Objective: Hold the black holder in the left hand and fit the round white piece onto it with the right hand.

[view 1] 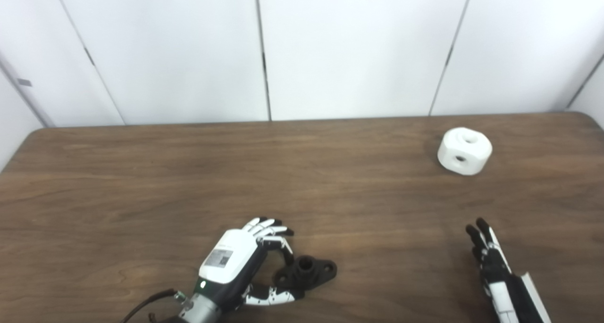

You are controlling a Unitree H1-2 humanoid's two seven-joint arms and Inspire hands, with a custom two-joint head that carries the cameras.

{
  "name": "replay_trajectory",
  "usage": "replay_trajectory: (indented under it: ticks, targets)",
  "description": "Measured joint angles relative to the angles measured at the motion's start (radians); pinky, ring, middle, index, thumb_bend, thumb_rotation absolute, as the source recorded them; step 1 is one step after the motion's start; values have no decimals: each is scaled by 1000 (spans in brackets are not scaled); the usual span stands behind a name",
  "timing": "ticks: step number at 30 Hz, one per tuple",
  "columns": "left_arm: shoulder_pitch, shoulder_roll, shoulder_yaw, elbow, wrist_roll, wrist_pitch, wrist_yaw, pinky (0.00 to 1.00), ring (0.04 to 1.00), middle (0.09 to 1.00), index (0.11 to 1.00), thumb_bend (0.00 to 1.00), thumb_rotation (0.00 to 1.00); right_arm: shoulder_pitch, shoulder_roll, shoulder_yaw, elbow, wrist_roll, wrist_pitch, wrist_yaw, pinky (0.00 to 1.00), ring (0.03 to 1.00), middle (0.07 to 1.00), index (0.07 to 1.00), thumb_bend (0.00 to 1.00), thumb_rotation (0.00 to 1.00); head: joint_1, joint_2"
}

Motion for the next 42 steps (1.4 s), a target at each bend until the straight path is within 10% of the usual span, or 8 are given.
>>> replay_trajectory:
  ticks: [15, 42]
  targets:
    - [-11, -5, 9, 20, 0, -40, -15, 942, 893, 808, 487, 523, 53, -5, 3, 22, -35, 5, 58, -12, 1000, 999, 992, 1000, 629, 867, -38, 9]
    - [-19, 10, 79, 109, -26, -205, 4, 912, 874, 801, 486, 523, 54, -333, -139, -54, -212, -394, 530, 23, 1000, 1000, 1000, 995, 834, 503, -212, -43]
